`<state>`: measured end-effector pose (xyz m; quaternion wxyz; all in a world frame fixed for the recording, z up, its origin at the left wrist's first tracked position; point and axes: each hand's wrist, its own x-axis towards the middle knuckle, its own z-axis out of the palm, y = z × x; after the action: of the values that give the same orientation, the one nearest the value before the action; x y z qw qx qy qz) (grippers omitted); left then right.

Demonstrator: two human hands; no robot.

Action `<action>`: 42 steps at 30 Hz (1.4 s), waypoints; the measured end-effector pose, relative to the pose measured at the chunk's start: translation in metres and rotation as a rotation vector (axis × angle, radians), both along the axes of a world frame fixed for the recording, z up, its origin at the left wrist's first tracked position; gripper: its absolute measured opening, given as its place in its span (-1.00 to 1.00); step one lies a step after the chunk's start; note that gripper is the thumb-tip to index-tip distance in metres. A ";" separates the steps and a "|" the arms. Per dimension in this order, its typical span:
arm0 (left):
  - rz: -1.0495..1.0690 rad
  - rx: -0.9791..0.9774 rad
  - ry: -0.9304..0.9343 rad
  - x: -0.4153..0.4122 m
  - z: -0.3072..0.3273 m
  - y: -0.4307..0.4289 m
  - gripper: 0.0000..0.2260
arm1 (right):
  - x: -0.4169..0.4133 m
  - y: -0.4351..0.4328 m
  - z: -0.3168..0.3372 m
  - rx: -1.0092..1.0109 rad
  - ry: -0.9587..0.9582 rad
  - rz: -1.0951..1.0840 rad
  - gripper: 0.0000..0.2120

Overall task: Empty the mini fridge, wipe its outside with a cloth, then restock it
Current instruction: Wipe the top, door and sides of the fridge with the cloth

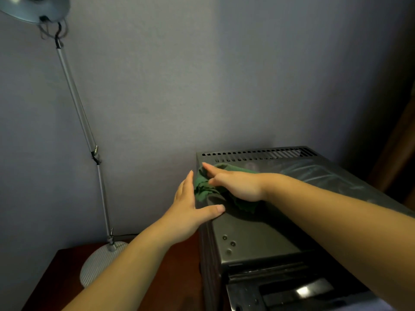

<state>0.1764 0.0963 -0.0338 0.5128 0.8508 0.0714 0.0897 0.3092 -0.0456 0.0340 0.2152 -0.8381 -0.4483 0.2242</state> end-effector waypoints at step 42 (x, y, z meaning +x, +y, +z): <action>-0.155 0.797 0.169 0.008 0.055 -0.097 -0.23 | -0.047 -0.170 -0.003 0.000 -0.071 -0.216 -0.34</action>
<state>0.1846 -0.0009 0.0208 0.1407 0.9900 0.0086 0.0012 0.2618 -0.2160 0.0309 0.2218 -0.8890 -0.3628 0.1700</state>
